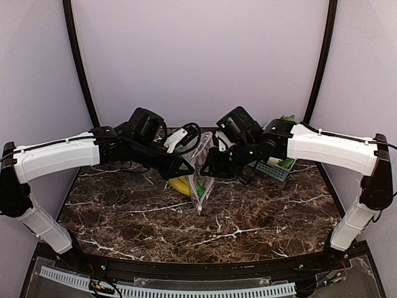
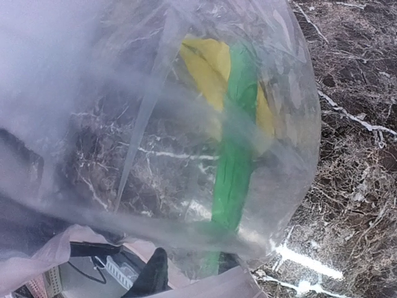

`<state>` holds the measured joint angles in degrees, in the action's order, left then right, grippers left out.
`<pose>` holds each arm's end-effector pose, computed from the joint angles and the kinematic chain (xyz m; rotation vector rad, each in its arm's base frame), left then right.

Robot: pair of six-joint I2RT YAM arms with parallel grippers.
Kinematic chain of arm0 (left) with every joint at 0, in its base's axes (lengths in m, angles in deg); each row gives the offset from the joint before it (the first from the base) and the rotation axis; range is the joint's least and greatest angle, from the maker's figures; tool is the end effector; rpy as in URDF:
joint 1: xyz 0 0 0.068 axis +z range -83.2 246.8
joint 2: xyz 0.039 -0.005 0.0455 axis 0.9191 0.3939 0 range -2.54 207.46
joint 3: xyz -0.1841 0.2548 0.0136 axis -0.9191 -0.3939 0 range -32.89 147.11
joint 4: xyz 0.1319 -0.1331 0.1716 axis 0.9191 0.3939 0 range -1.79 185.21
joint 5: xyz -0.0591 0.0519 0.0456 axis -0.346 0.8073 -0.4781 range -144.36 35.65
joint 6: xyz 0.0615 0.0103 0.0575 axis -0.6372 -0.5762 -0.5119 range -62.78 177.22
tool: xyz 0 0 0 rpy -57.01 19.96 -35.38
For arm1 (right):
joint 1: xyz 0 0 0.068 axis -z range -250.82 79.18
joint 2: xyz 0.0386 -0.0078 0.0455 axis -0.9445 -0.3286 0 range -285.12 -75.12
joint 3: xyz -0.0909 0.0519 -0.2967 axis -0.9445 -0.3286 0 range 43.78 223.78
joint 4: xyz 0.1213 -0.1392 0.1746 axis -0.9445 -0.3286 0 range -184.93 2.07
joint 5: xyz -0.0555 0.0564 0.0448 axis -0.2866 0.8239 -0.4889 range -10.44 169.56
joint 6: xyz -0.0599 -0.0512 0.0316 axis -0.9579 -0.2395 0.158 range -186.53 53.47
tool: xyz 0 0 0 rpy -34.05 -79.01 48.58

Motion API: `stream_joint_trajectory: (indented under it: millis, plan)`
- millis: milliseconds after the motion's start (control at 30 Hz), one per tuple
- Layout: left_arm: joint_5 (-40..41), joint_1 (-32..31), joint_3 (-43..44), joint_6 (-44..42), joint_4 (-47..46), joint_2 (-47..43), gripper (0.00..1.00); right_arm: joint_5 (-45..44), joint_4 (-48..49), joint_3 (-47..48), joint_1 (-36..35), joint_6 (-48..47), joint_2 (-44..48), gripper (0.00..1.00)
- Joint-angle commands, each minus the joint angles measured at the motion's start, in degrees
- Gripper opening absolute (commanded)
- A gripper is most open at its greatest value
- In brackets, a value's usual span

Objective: Place the food in the zip-top bag and seal the zipper
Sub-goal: Place the fake vegetable in the zipper food storage bag, then pick up the fake vegetable from the bin.

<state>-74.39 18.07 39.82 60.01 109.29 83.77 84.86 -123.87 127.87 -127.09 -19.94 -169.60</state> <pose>0.2204 -0.2899 0.3406 1.0771 2.0035 -0.8761 0.2111 0.3287 0.3285 -0.2670 2.5813 0.8876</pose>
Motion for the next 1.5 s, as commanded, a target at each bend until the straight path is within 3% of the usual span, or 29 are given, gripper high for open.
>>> stream_joint_trajectory:
  millis: [0, 400, 500, 733, 900, 1167, 1467]
  plan:
    - [0.52, -0.25, -0.37, 0.42, -0.15, -0.81, 0.01, -1.52, 1.29, -0.64, -0.37, -0.43, -0.45, 0.28]
    - [4.81, 0.78, -0.2, 1.66, 0.71, -1.56, 0.01, -0.28, 4.27, -3.0, -0.67, -6.18, 4.78, 0.34]
    - [5.83, 2.49, -0.26, 2.77, 0.57, -2.15, 0.01, -1.76, 4.76, -4.61, -0.68, -8.89, 8.98, 0.41]
    - [5.38, 6.33, -0.64, 4.8, -0.2, -3.74, 0.01, -10.99, 2.99, -8.79, -0.55, -10.91, 19.96, 0.52]
    - [7.75, 6.9, -1.05, 4.17, -0.39, -5.45, 0.01, -17.52, -3.11, -9.08, 0.82, -11.05, 22.61, 0.56]
    - [9.15, 6.92, -1.43, 3.65, -0.69, -6.18, 0.01, -21.21, -11.08, -9.33, 8.54, -12.13, 21.86, 0.57]
    - [7.72, 6.9, -1.38, 4.27, -0.84, -5.13, 0.01, -21.6, -7.49, -11.43, 22.06, -13.99, 17.84, 0.62]
